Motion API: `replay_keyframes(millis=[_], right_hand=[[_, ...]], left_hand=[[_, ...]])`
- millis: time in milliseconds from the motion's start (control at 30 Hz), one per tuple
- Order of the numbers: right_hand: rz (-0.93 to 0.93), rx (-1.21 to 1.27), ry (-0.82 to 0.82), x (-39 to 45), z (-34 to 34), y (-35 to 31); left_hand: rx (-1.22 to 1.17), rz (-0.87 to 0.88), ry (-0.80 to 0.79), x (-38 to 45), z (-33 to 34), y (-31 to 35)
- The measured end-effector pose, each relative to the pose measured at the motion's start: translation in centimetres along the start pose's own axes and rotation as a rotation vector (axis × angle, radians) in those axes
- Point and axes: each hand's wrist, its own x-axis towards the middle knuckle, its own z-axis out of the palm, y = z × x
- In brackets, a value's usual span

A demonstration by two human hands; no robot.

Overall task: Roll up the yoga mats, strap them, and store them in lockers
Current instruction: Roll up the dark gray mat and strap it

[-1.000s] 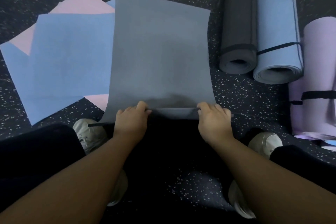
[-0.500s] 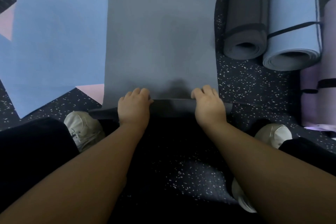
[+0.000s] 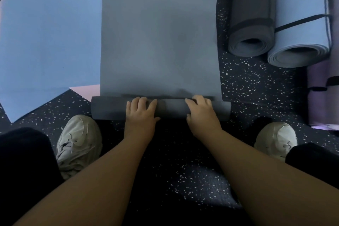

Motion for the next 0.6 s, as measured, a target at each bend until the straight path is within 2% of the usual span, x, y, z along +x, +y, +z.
replay_keyframes(millis=[100, 267, 467, 600], right_hand=[[0.004, -0.019, -0.043, 0.6, 0.5, 0.0], [0.008, -0.185, -0.054, -0.2, 0.9, 0.0], [-0.002, -0.217, -0.117, -2.7, 2.2, 0.3], [0.043, -0.241, 0.028, -4.3, 4.1, 0.0]], left_hand=[[0.060, -0.027, -0.037, 0.0, 0.5, -0.1], [0.107, 0.006, -0.017, -0.1, 0.9, -0.7], [0.173, -0.032, -0.027, -2.9, 1.7, 0.4], [0.178, -0.047, -0.022, -4.1, 2.3, 0.8]])
